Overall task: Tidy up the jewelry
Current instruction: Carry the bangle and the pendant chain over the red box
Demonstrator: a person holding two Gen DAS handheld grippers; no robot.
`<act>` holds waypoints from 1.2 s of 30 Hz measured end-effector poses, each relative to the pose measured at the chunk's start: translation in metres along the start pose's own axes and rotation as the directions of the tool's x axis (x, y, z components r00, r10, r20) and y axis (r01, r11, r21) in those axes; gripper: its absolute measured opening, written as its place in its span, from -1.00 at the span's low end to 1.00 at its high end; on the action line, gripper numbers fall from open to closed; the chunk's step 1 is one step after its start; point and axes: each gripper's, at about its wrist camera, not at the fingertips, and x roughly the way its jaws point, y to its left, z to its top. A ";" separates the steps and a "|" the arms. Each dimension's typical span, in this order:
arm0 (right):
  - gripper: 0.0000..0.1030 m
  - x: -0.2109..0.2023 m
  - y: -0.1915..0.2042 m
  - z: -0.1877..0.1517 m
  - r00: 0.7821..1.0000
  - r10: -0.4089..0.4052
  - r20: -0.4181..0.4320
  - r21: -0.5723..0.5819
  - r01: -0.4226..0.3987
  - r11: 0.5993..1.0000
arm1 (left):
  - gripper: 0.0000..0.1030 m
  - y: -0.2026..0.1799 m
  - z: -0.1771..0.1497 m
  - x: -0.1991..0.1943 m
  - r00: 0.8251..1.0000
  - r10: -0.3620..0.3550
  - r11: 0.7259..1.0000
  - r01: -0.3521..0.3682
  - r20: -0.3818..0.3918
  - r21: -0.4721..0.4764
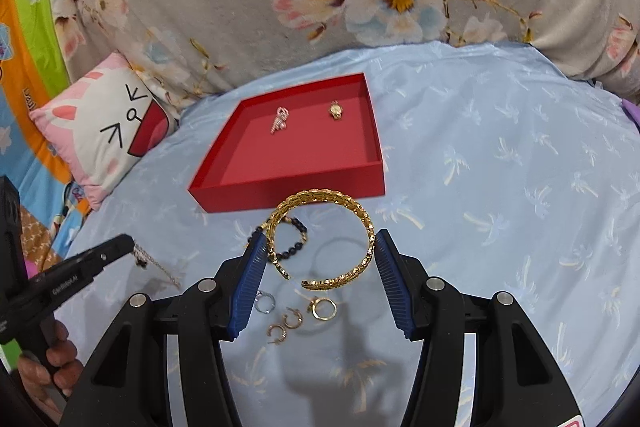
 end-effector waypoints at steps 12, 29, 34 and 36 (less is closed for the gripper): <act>0.05 0.000 0.009 0.063 0.996 0.035 0.085 -0.053 -0.030 0.998 | -0.93 -0.029 0.106 -0.014 0.982 -0.066 0.996 0.056 0.178 0.064; 0.05 0.153 0.003 0.135 0.997 0.043 -0.059 -0.040 -0.045 0.998 | -0.93 -0.023 0.189 0.123 0.993 -0.049 0.998 0.046 0.105 0.031; 0.05 0.195 0.004 0.132 0.990 0.058 -0.128 -0.030 -0.063 0.998 | -0.93 -0.014 0.186 0.165 0.999 -0.019 1.000 0.018 0.046 0.020; 0.05 0.209 0.009 0.131 0.987 0.055 -0.148 -0.037 -0.062 0.997 | -0.93 -0.008 0.183 0.179 1.000 -0.011 1.000 0.011 0.024 0.011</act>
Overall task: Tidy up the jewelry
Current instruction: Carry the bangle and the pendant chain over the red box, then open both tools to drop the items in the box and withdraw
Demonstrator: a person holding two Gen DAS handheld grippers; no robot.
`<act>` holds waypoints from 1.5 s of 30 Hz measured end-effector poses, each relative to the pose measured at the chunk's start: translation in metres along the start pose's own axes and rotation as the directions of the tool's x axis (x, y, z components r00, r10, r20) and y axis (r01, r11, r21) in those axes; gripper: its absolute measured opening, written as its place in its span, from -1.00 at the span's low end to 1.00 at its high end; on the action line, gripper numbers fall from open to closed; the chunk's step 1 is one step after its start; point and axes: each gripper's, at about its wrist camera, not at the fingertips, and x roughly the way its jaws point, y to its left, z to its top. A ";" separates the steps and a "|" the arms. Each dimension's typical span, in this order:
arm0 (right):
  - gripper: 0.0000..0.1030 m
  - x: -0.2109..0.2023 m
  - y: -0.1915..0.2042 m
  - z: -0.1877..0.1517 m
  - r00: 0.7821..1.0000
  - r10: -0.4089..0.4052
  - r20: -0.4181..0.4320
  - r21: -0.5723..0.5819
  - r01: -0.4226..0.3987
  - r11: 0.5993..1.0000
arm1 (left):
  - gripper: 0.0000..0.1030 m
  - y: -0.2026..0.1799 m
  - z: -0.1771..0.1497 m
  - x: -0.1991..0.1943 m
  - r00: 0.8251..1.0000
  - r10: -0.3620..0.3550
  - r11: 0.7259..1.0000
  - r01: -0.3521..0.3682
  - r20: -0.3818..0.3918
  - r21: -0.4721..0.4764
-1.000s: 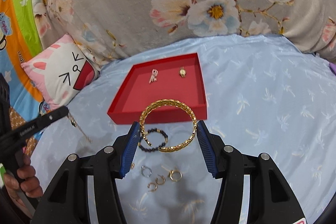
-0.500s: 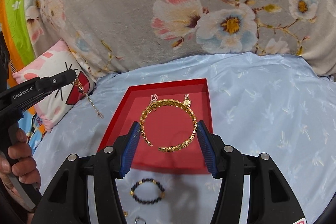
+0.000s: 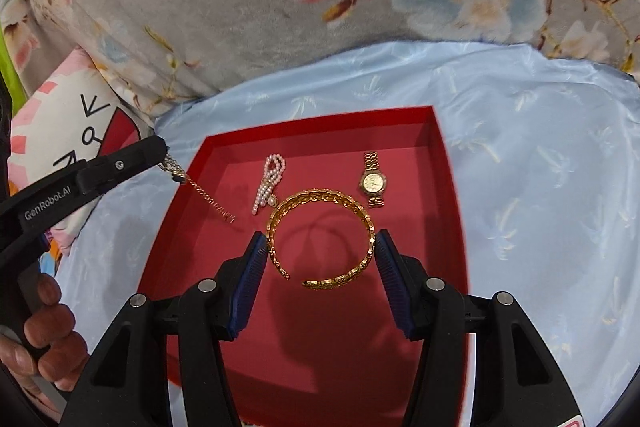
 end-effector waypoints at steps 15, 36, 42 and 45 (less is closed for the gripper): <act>0.09 0.038 0.016 0.002 0.997 -0.071 -0.038 -0.058 0.068 0.996 | -0.43 0.026 -0.016 0.034 0.998 0.046 0.998 -0.048 -0.049 -0.045; 0.17 -0.100 0.006 -0.083 0.990 -0.093 0.102 -0.023 0.096 0.995 | -0.26 0.024 -0.098 -0.086 0.995 0.094 0.995 -0.093 0.025 -0.044; 0.18 -0.132 0.001 -0.126 0.990 -0.112 0.087 -0.002 0.112 0.994 | -0.09 0.014 -0.138 -0.116 0.996 0.094 0.995 -0.094 0.004 -0.022; 0.17 -0.143 -0.004 -0.147 0.991 -0.114 0.068 0.016 0.113 0.993 | -0.06 0.008 -0.157 -0.125 0.996 0.087 0.996 -0.088 -0.010 -0.007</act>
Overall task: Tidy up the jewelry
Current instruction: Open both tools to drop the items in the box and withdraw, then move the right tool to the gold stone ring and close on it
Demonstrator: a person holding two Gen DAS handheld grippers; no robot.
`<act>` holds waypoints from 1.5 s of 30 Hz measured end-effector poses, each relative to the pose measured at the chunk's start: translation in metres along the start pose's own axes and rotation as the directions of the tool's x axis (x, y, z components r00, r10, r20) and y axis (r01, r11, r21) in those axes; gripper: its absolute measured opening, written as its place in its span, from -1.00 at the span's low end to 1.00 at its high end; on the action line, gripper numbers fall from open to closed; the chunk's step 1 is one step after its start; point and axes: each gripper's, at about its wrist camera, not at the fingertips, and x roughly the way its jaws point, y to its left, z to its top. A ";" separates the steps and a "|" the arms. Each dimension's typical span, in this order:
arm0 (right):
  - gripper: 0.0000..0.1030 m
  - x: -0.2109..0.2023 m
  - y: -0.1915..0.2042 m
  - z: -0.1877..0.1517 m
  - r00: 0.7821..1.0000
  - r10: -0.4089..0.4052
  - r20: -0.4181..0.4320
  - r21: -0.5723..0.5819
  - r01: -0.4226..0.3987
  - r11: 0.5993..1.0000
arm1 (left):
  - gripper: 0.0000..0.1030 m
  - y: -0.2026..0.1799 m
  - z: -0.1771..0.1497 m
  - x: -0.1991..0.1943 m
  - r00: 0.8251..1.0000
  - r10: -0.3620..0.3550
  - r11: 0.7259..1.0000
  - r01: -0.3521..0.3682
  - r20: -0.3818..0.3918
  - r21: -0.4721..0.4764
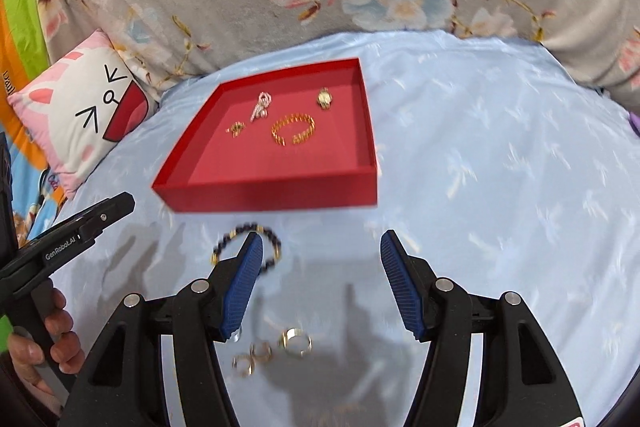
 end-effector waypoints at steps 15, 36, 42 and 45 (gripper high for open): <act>0.02 -0.009 0.000 -0.060 0.997 0.011 -0.080 0.011 -0.010 1.000 | 0.01 -0.022 -0.075 -0.018 0.996 -0.024 0.999 0.027 -0.091 0.041; -0.55 0.014 0.024 -0.069 0.985 0.083 -0.152 0.012 -0.082 0.997 | 0.02 -0.016 -0.072 -0.018 0.996 -0.020 1.000 0.022 -0.091 0.015; -0.58 0.025 0.015 -0.068 0.980 0.114 -0.166 0.075 -0.103 0.992 | 0.02 -0.017 -0.072 -0.016 0.995 -0.024 0.999 0.027 -0.094 0.021; -0.58 0.029 0.014 -0.064 0.981 0.106 -0.160 0.079 -0.095 0.992 | 0.02 -0.017 -0.072 -0.015 0.995 -0.026 0.999 0.028 -0.095 0.016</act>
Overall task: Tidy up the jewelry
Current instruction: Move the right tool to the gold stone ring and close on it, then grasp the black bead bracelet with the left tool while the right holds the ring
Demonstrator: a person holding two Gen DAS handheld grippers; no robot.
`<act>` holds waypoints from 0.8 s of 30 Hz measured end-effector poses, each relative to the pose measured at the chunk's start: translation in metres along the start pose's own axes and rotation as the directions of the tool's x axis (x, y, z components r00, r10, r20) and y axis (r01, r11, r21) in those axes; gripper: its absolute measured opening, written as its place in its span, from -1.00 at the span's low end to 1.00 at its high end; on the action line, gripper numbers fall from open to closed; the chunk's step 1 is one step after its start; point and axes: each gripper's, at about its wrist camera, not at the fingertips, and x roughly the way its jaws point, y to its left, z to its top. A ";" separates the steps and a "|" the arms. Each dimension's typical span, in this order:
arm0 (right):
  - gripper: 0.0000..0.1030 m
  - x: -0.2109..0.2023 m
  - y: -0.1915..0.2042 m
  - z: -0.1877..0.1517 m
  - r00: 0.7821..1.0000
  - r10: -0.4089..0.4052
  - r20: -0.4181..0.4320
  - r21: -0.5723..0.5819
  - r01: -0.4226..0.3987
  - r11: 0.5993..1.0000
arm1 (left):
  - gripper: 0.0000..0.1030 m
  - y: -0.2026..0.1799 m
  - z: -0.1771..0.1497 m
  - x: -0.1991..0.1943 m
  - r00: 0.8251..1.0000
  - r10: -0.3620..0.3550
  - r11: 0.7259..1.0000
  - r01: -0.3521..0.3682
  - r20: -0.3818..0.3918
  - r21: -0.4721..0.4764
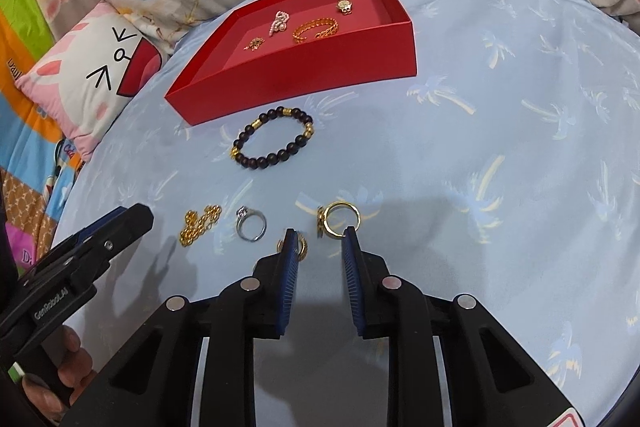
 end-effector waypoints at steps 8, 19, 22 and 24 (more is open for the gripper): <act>-0.59 0.010 0.001 0.013 1.000 -0.006 0.014 0.007 0.006 1.000 | 0.02 -0.002 0.006 0.005 1.000 0.001 1.000 -0.001 0.000 0.005; -0.62 0.013 0.008 0.014 0.996 -0.077 0.046 -0.064 0.079 0.995 | 0.02 -0.012 0.034 0.033 1.000 -0.015 1.000 0.015 -0.008 0.019; -0.62 0.010 0.002 0.015 0.996 -0.078 0.043 -0.051 0.080 0.995 | 0.02 -0.017 0.039 0.044 0.999 -0.034 0.999 0.034 -0.028 0.019; -0.62 0.008 -0.003 0.014 0.997 -0.074 0.039 -0.032 0.075 0.997 | 0.02 -0.022 0.044 0.052 0.999 -0.036 0.999 0.036 -0.035 0.022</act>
